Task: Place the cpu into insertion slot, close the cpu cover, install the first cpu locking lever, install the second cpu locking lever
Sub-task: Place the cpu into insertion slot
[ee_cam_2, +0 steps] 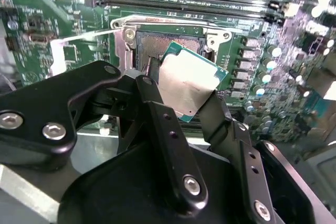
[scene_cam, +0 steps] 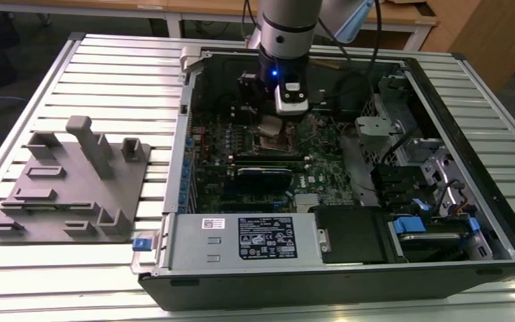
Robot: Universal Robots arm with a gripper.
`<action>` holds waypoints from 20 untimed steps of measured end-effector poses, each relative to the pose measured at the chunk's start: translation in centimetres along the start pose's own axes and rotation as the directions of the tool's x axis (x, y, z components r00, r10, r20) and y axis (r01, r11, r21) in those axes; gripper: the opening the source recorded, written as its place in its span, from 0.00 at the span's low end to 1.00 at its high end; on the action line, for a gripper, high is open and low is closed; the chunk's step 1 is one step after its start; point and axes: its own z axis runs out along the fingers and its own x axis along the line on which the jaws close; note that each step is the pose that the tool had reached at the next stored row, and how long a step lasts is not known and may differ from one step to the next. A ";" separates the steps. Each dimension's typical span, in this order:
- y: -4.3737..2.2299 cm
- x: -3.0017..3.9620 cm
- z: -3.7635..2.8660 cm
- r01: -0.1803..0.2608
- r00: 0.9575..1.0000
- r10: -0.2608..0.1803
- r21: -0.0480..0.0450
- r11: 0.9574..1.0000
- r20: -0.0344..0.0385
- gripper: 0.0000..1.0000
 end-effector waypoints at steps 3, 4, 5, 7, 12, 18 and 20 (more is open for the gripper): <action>0.00 0.00 0.04 -0.053 0.999 0.053 -0.001 0.999 0.002 0.54; 0.00 0.00 0.06 -0.068 0.998 0.068 -0.001 0.998 0.003 0.54; 0.00 0.00 0.06 -0.083 0.997 0.083 -0.001 0.997 0.003 0.54; 0.00 0.00 0.08 -0.107 0.994 0.107 -0.002 0.994 0.004 0.54; 0.00 0.00 0.09 -0.129 0.992 0.129 -0.002 0.992 0.005 0.54; 0.00 0.00 0.09 -0.130 0.992 0.130 -0.002 0.992 0.005 0.54; 0.00 0.00 0.10 -0.140 0.990 0.140 -0.002 0.990 0.005 0.54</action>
